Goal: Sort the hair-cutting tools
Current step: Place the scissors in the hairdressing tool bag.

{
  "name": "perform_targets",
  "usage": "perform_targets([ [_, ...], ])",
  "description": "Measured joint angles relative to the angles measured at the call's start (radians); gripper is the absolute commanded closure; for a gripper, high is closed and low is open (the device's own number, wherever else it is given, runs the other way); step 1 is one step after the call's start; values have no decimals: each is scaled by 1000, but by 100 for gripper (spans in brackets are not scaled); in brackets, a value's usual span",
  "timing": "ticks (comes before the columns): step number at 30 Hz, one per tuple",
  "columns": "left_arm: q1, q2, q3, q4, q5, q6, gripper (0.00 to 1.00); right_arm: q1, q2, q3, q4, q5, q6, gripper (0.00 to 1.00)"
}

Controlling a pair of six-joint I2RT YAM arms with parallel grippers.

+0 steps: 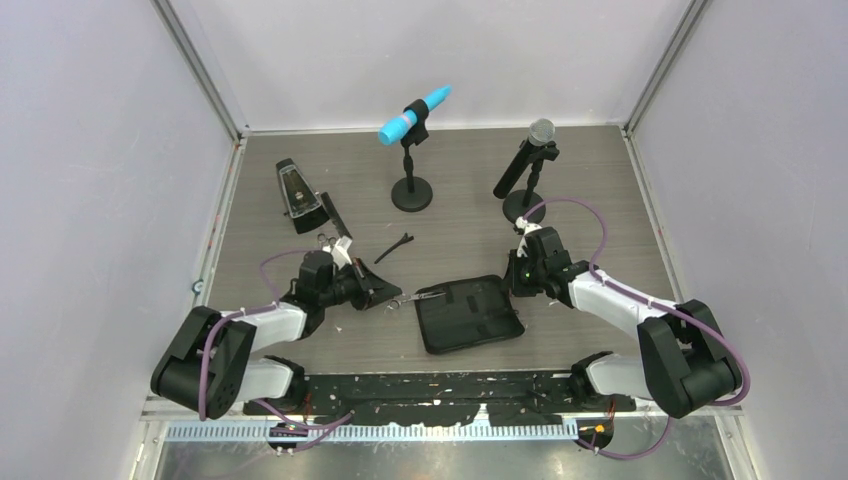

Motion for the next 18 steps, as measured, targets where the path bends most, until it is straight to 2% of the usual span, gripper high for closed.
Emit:
perform_targets([
  [6,0,-15,-23,18,-11,-22,100,0,0,0,0,0,2,95],
  [13,-2,-109,-40,-50,-48,-21,100,0,0,-1,0,-1,3,95],
  [18,-4,-75,-40,-24,-47,-29,100,0,-1,-1,0,-1,3,95],
])
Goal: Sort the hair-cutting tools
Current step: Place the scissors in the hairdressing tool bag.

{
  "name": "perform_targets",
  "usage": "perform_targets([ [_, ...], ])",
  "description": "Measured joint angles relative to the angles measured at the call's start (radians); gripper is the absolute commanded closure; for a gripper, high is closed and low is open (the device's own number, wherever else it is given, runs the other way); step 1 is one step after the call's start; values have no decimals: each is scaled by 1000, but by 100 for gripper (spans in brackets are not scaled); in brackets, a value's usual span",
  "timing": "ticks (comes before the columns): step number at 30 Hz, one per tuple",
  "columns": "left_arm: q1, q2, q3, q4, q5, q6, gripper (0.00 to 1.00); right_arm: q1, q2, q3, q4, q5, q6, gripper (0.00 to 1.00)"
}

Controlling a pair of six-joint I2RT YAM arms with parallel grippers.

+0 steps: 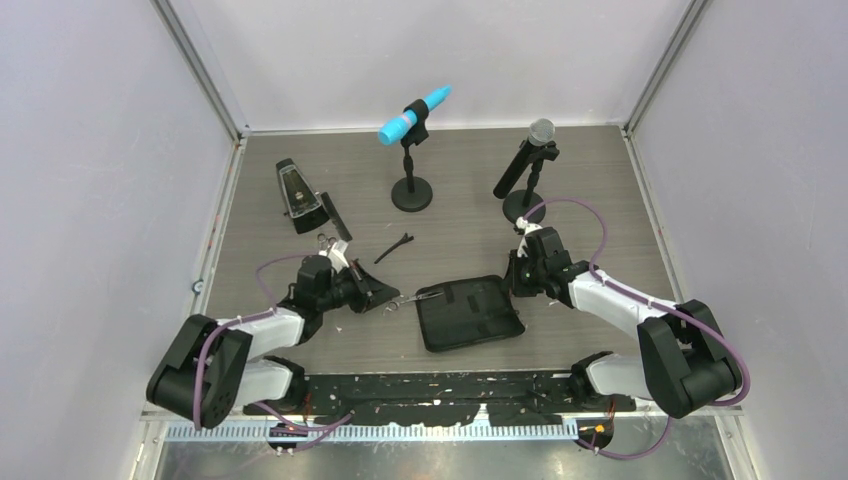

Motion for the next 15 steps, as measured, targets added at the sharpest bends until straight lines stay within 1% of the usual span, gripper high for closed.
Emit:
perform_targets([
  [6,-30,106,-2,132,5,-43,100,-2,-2,0,-6,9,0,95],
  [10,-62,152,-2,196,6,-66,100,-2,-7,0,-7,8,0,95],
  [15,-73,193,-2,248,7,-85,100,-2,-7,0,-7,7,0,95],
])
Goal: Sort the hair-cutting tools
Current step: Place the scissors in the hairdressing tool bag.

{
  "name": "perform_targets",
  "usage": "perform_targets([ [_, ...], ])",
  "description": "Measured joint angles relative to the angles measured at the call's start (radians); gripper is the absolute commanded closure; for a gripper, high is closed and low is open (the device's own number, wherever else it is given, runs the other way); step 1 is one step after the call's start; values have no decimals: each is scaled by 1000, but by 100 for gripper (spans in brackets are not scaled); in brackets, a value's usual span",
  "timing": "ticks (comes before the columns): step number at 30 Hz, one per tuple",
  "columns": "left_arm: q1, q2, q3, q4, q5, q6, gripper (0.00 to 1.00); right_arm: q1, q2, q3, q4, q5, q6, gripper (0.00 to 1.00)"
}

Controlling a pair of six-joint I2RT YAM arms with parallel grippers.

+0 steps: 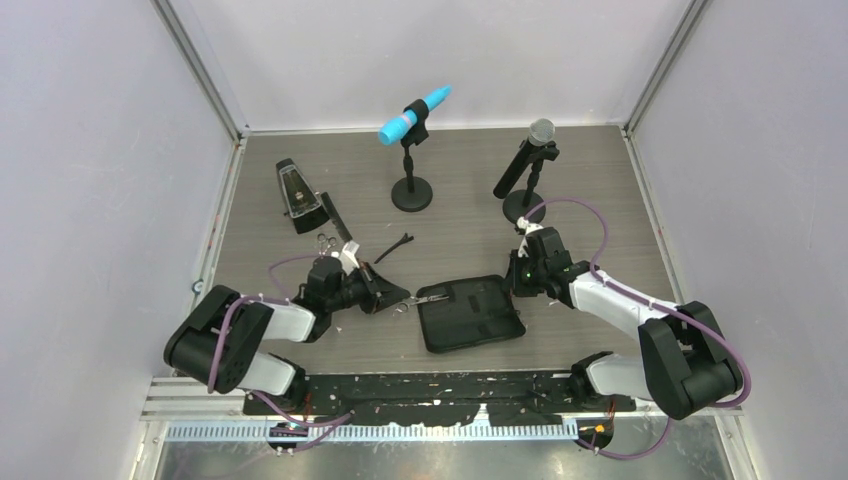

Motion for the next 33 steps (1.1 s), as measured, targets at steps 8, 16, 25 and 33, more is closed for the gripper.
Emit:
perform_targets([
  [8,-16,92,-2,114,-10,-46,100,-7,-3,-5,0,7,0,95],
  [16,-47,139,-3,160,-57,-48,21,-6,-18,-14,8,-11,5,95],
  [25,-51,142,13,164,-57,-55,0,-3,-54,-14,15,-43,8,95],
  [33,-44,-100,153,-423,-171,150,0,-3,-84,-15,14,-43,7,95],
])
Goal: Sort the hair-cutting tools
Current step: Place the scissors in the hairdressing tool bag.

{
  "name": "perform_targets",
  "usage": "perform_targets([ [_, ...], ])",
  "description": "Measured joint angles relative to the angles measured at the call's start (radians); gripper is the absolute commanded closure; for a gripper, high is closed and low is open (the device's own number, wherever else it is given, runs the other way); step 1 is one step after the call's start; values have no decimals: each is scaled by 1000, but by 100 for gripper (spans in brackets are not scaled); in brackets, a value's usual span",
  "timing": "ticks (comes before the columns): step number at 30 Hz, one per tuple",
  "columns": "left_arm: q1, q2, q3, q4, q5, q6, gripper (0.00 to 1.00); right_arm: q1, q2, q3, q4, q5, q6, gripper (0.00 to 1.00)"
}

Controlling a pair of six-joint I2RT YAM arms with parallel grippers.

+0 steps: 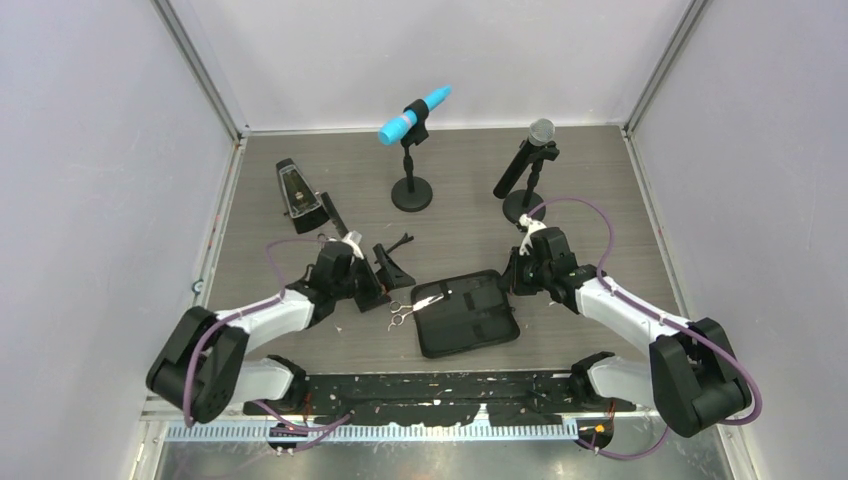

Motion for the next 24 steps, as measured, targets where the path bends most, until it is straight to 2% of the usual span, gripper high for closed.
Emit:
perform_targets([
  [3,0,-73,79,-228,-85,99,0,0,0,0,0,-2,0,95],
  [9,-3,-133,131,-492,-168,208,2,0,0,0,0,-5,0,95],
  [11,-21,-133,146,-567,-187,230,9,0,-1,0,0,-6,0,95],
  [14,-95,-140,181,-663,-218,248,26,0,-1,0,0,-7,-2,95],
  [15,-111,-142,190,-679,-226,252,33,0,-1,0,0,-7,-3,95],
  [16,-129,-144,199,-692,-231,252,35,0,-1,0,0,-7,-3,95],
  [23,-146,-113,211,-698,-245,244,38,0,-1,-8,1,-8,-4,95],
  [24,-146,-98,212,-695,-245,242,43,0,-1,-11,2,-8,-4,95],
])
